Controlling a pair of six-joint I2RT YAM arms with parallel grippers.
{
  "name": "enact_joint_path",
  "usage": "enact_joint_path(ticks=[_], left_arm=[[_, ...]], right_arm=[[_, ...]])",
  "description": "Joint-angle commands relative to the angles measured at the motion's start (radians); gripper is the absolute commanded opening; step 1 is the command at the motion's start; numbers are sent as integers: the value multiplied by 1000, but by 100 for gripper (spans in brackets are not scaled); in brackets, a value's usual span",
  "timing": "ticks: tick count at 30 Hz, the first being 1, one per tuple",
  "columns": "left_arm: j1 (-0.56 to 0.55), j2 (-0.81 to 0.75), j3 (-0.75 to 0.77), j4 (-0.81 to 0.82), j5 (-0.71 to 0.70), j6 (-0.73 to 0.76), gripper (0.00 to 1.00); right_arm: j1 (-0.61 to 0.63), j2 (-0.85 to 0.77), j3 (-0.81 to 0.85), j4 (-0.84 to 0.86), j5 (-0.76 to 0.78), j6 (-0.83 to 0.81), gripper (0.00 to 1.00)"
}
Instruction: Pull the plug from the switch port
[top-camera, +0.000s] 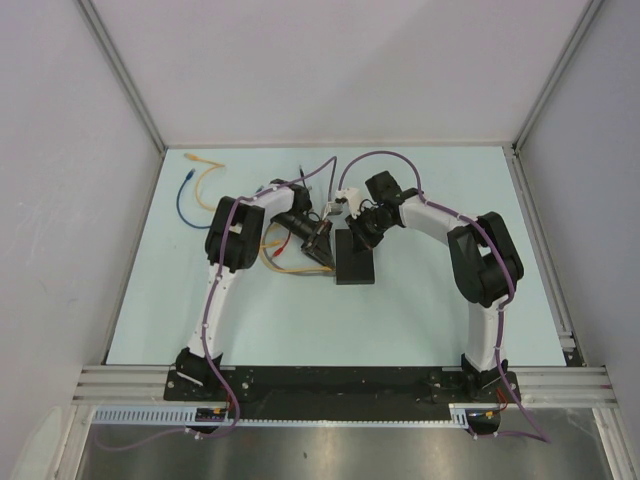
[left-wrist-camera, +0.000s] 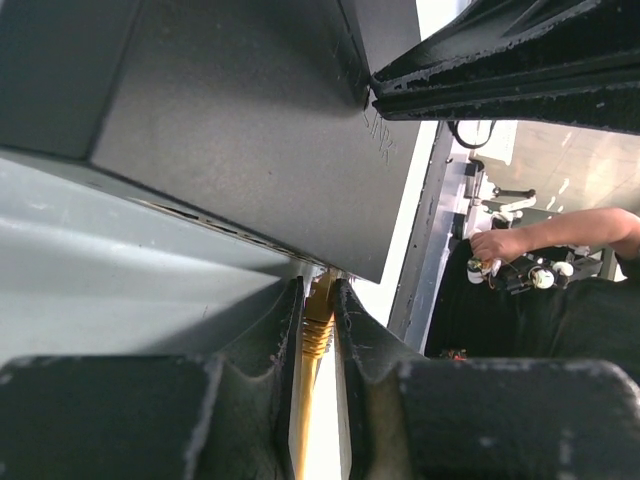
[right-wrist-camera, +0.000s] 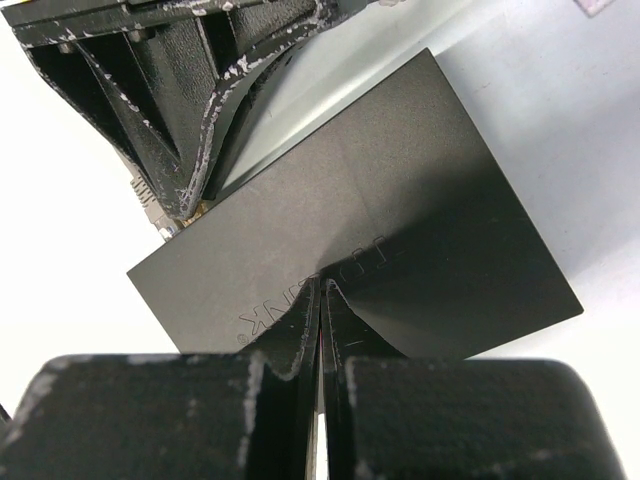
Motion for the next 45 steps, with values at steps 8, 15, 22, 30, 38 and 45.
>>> enact_joint_path(ticks=[8, 15, 22, 30, 38, 45], left_arm=[[0, -16, -9, 12, -32, 70, 0], [40, 44, 155, -79, -98, 119, 0], [21, 7, 42, -100, -23, 168, 0], [55, 70, 231, -129, -106, 156, 0], [33, 28, 112, -186, -65, 251, 0], [82, 24, 263, -175, -95, 200, 0]], right_arm=[[14, 30, -47, -6, 67, -22, 0], [17, 38, -47, -12, 75, -27, 0], [15, 42, -47, -9, 78, -24, 0], [20, 45, -49, -9, 87, -27, 0], [20, 48, -47, -6, 90, -25, 0], [22, 45, -49, -12, 99, -31, 0]])
